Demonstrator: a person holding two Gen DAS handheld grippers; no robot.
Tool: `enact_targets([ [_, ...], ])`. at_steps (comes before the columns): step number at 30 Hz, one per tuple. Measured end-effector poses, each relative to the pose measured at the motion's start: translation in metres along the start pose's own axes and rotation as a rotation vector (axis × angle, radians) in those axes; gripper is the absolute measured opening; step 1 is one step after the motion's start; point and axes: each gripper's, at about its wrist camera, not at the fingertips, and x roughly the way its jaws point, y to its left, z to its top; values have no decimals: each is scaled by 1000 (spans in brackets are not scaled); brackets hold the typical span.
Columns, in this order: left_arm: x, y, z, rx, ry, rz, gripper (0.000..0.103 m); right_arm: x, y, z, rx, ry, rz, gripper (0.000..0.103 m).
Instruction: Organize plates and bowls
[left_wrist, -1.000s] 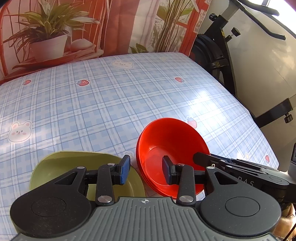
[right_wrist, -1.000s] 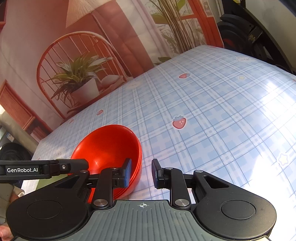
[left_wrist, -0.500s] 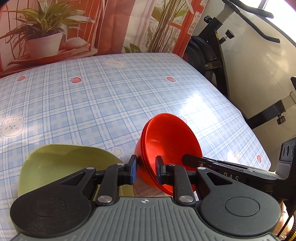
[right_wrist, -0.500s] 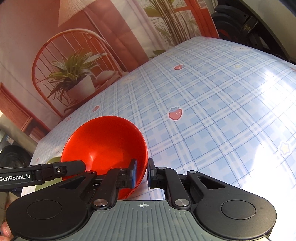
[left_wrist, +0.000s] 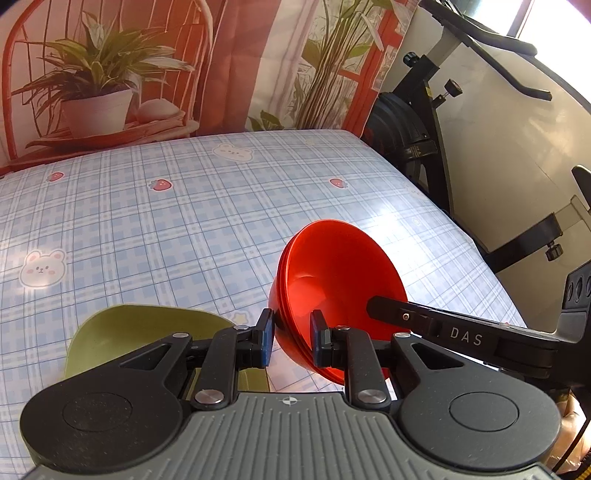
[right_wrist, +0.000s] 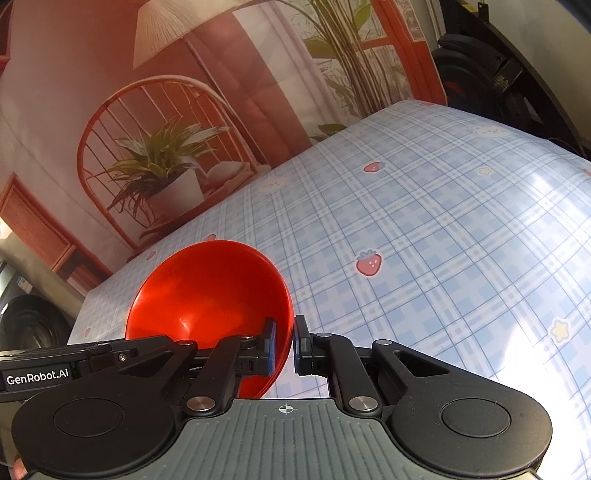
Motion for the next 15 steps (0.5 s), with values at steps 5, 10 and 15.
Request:
enact_targets([
  [5,-26,26,7,-53,-48,2,21,4,34,16,-54,10,56,10],
  [10,-57,53,17,-103,-105,23,21,10,81,43,-132,-18,133,10],
  [15,-80,75,14,-156,-153,45,21,20,120,51,-202,-6,151,10],
])
